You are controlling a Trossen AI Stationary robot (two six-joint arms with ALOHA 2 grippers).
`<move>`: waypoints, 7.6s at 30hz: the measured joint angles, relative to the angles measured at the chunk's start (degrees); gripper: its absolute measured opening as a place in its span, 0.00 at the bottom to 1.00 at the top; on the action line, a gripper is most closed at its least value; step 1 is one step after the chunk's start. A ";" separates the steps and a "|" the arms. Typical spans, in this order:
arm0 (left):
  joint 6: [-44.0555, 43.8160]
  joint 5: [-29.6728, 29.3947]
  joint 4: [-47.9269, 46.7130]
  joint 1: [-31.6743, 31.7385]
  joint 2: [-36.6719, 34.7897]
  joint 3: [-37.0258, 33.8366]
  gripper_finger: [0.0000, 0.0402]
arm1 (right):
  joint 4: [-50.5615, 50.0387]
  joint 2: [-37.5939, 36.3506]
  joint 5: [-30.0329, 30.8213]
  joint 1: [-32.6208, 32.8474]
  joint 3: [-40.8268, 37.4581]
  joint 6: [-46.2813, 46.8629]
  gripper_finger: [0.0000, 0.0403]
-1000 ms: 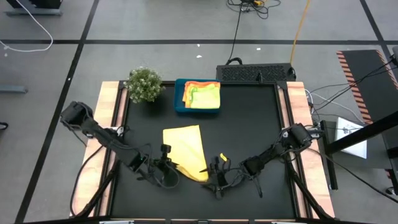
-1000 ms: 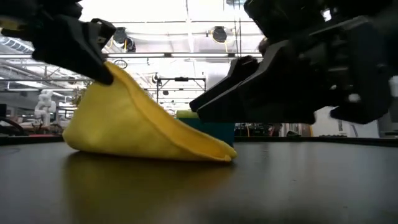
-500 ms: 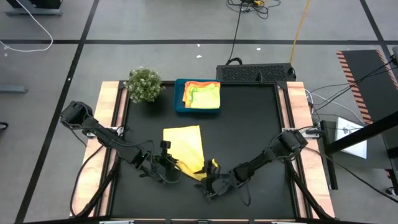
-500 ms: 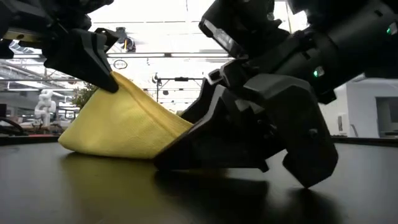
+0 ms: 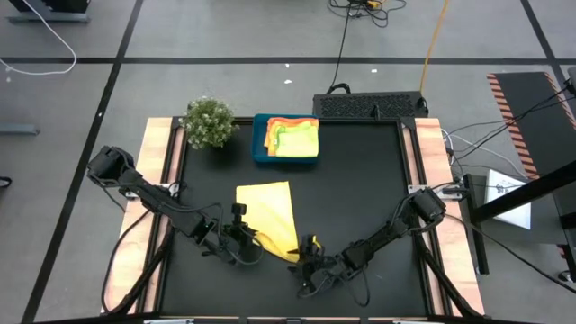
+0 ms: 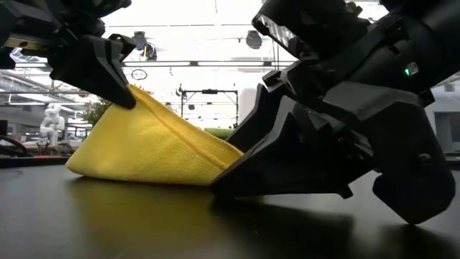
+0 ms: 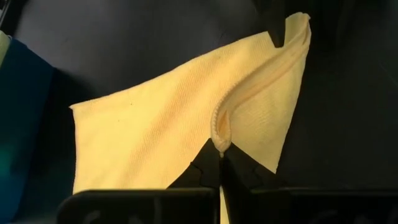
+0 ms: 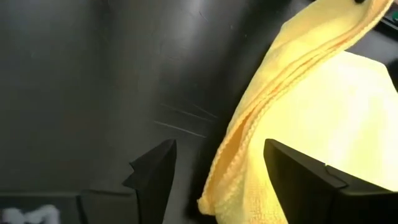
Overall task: Fold microfiber towels
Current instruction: Fold the yellow microfiber towel, then put the yellow microfiber towel into the blue bin
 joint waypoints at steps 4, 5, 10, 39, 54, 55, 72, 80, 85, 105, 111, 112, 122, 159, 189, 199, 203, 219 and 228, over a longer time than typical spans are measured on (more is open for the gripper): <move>-0.15 0.00 -0.02 -0.01 0.00 0.00 0.00 | -1.12 0.02 0.47 0.00 -0.02 -1.48 0.51; -0.16 0.00 -0.01 -0.01 0.00 0.00 0.00 | -1.57 0.02 0.84 0.02 -0.02 -1.98 0.49; -0.31 0.34 -0.06 -0.01 0.00 0.00 0.00 | -3.28 0.05 1.00 0.04 -0.07 -2.51 0.34; -16.82 2.92 -4.40 -21.73 0.17 0.00 0.00 | -5.81 -1.31 -6.43 1.00 10.50 -2.44 0.00; -29.15 -11.79 -23.05 -26.11 -0.55 0.00 0.00 | -3.67 -1.55 -3.88 -5.20 11.91 -7.16 0.00; -30.17 -12.83 -24.95 -25.69 -0.76 0.00 0.00 | -3.92 -1.65 -3.08 -5.83 11.91 -7.19 0.00; -26.56 -19.31 -34.24 -14.52 -1.07 -0.04 0.00 | -9.51 -2.78 4.05 -10.61 11.89 -4.12 0.00; -25.31 -22.54 -34.76 -12.52 -1.40 -0.11 0.00 | -10.94 -3.37 11.87 -9.47 11.91 -3.84 0.00; -22.13 -25.70 -31.64 -7.18 -1.40 -2.49 0.00 | -14.68 -3.35 11.43 -12.31 11.89 2.37 0.00; -4.17 -12.78 0.01 8.50 -1.38 -16.92 0.07 | -4.29 -3.31 1.10 -20.59 1.48 7.32 0.03; -4.62 -13.86 -0.84 8.62 -1.33 -16.92 0.22 | 2.44 -3.30 2.03 -20.48 0.22 4.14 0.20; -4.90 -13.90 -1.11 8.62 -1.34 -16.91 0.24 | 2.29 -3.30 2.91 -20.48 0.16 4.16 0.23; -10.70 -15.52 -17.13 7.29 -11.58 -13.32 0.34 | 1.82 -7.53 10.23 -16.96 0.14 -1.43 0.37; -12.10 -6.47 22.21 5.49 -15.54 -33.35 0.34 | 36.04 -5.85 -9.62 -22.64 -16.13 15.81 0.34; 1.86 -2.56 8.35 -12.19 -10.94 -20.46 0.34 | 2.18 -8.37 -10.95 -9.80 0.46 -12.41 0.49; 4.65 -7.68 6.84 -12.73 -7.26 -20.46 0.43 | -2.25 -8.32 -11.03 -11.47 0.48 -14.60 0.61; 5.63 -8.70 6.33 -12.23 -5.65 -20.46 0.54 | -2.03 -8.33 -10.96 -12.09 0.48 -16.11 0.60; 4.15 -9.66 9.09 -12.05 -2.80 -20.45 0.68 | 0.91 -1.81 -7.86 -12.90 0.70 -19.01 0.59; 4.71 -10.86 12.66 -12.03 -2.78 -20.46 0.63 | -2.61 -1.83 -5.22 -13.69 0.74 -20.07 0.45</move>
